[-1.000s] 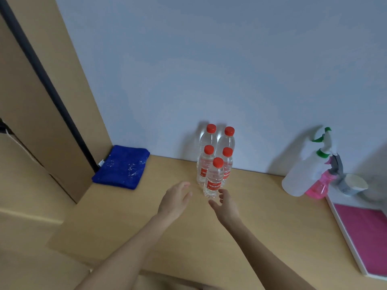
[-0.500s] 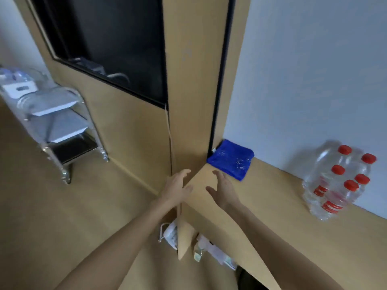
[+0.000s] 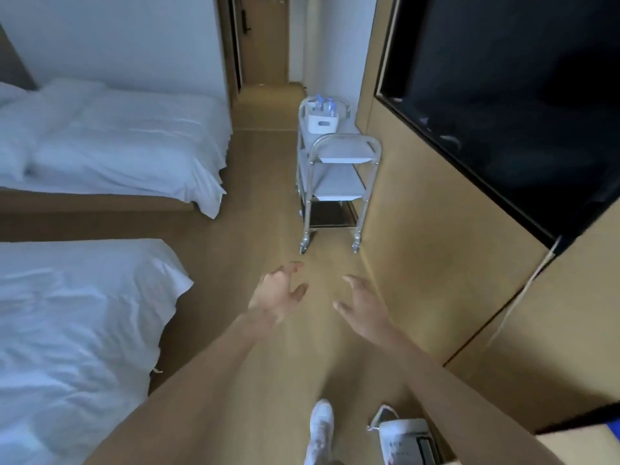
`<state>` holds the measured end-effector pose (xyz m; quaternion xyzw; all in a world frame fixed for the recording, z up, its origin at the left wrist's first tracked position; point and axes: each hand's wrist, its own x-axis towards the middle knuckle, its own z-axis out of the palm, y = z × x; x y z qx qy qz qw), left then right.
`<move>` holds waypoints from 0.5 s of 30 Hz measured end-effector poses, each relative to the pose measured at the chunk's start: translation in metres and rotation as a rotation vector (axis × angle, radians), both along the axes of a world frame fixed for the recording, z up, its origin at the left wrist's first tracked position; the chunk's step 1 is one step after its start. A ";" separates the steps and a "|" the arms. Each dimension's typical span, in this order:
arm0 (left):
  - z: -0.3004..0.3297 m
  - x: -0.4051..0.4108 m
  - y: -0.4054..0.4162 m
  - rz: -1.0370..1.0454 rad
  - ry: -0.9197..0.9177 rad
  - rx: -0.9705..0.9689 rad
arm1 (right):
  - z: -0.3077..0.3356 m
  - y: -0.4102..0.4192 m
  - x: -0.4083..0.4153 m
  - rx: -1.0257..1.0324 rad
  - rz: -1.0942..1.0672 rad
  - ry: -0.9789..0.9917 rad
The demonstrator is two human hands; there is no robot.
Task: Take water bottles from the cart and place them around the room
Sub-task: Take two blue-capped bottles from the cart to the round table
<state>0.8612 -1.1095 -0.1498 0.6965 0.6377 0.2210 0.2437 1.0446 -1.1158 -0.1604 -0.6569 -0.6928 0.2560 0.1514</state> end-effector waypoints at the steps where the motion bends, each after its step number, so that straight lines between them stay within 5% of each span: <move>1: -0.003 -0.008 0.016 0.025 0.006 -0.002 | -0.003 0.018 -0.008 0.009 0.015 0.016; 15: 0.018 -0.019 0.360 0.055 0.066 0.000 | 0.024 0.380 -0.018 0.064 -0.004 0.180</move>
